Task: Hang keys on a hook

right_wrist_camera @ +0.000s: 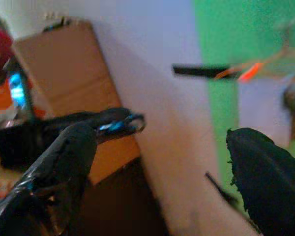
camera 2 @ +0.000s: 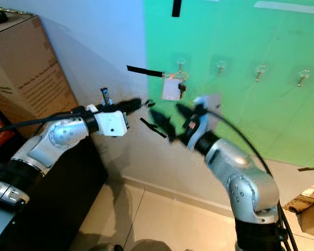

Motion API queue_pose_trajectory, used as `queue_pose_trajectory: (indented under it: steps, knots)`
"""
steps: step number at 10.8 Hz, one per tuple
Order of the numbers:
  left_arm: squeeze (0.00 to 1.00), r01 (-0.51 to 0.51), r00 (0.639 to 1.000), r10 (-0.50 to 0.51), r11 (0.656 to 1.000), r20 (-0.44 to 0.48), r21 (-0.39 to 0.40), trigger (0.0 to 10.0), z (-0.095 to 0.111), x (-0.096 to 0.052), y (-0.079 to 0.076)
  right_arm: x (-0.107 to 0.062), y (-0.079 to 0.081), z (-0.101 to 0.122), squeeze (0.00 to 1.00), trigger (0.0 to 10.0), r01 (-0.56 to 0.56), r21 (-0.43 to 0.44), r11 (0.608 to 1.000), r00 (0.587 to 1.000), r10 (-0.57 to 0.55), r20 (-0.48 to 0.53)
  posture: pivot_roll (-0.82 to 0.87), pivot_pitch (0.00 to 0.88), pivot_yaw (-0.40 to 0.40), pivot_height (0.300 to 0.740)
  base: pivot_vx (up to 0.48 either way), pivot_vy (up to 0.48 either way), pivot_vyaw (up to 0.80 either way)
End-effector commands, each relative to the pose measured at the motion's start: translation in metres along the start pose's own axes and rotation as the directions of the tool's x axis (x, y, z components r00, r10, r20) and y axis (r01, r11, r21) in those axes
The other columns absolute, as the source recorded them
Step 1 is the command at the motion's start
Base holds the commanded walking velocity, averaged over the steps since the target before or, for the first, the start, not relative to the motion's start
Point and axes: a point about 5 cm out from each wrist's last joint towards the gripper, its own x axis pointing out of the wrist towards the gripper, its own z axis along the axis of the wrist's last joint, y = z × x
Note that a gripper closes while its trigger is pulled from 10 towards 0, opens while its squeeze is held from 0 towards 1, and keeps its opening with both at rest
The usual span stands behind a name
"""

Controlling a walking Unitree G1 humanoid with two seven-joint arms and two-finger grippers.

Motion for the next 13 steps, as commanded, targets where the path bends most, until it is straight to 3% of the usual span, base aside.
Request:
queue_pose_trajectory:
  steps: [1, 3, 5, 8, 9, 10, 11, 12, 13]
  knots:
    - [0.0, -0.068, 0.997, 0.069, 0.997, -0.017, 0.047, 0.0, -0.006, -0.006, 0.003, 0.0, 0.004, 0.012, 1.0, 10.0, 0.0, -0.015, 1.0, 0.998, 0.0, 0.066, -0.13, 0.0, 0.061, 0.74, 0.0, 0.0, 0.0]
    - [0.0, -0.187, 0.982, 0.183, 0.971, 0.042, 0.146, 0.0, -0.002, -0.01, 0.006, 0.002, 0.007, 0.021, 1.0, 10.0, 0.015, 0.006, 1.0, 0.988, -0.015, 0.152, -0.13, 0.0, 0.059, 0.74, 0.0, 0.0, 0.0]
    - [0.0, -0.274, 0.96, 0.259, 0.945, 0.106, 0.176, 0.0, 0.004, -0.015, 0.005, 0.002, 0.012, 0.028, 1.0, 10.0, -0.015, 0.015, 1.0, 0.982, 0.011, 0.191, -0.13, 0.0, 0.054, 0.74, 0.0, 0.0, 0.0]
    - [0.0, -0.373, 0.921, 0.329, 0.899, 0.21, 0.23, 0.0, 0.015, -0.015, 0.008, 0.007, 0.023, 0.02, 1.0, 10.0, -0.063, -0.037, 0.997, 0.993, 0.066, 0.098, -0.13, 0.0, 0.043, 0.74, 0.0, 0.0, 0.0]
    - [0.0, -0.407, 0.902, 0.353, 0.887, 0.247, 0.22, 0.0, 0.019, -0.015, 0.012, 0.009, 0.021, 0.017, 0.16, 10.0, -0.045, -0.054, 0.998, 0.995, 0.05, 0.081, -0.13, 0.0, 0.039, 0.74, 0.0, 0.0, 0.0]
    - [0.0, -0.431, 0.89, 0.374, 0.878, 0.26, 0.211, 0.0, 0.02, -0.016, 0.014, 0.01, 0.02, 0.019, 0.0, 10.0, -0.039, -0.047, 0.998, 0.995, 0.043, 0.089, -0.13, 0.0, 0.038, 0.74, 0.0, 0.0, 0.0]
    - [0.0, -0.461, 0.874, 0.402, 0.864, 0.273, 0.204, 0.0, 0.021, -0.017, 0.017, 0.01, 0.02, 0.02, 0.0, 10.0, -0.05, -0.016, 0.999, 0.994, 0.051, 0.101, -0.13, 0.0, 0.036, 0.74, 0.0, 0.0, 0.0]
    - [0.0, -0.478, 0.864, 0.416, 0.855, 0.283, 0.202, 0.0, 0.022, -0.016, 0.019, 0.01, 0.024, 0.019, 0.19, 10.0, -0.091, 0.054, 0.994, 0.99, 0.084, 0.117, -0.13, 0.0, 0.031, 0.74, 0.0, 0.0, 0.0]
    - [0.0, -0.491, 0.856, 0.428, 0.849, 0.291, 0.195, 0.0, 0.023, -0.017, 0.02, 0.01, 0.027, 0.017, 1.0, 10.0, -0.115, 0.088, 0.989, 0.988, 0.105, 0.113, -0.13, 0.0, 0.031, 0.74, 0.0, 0.0, 0.0]
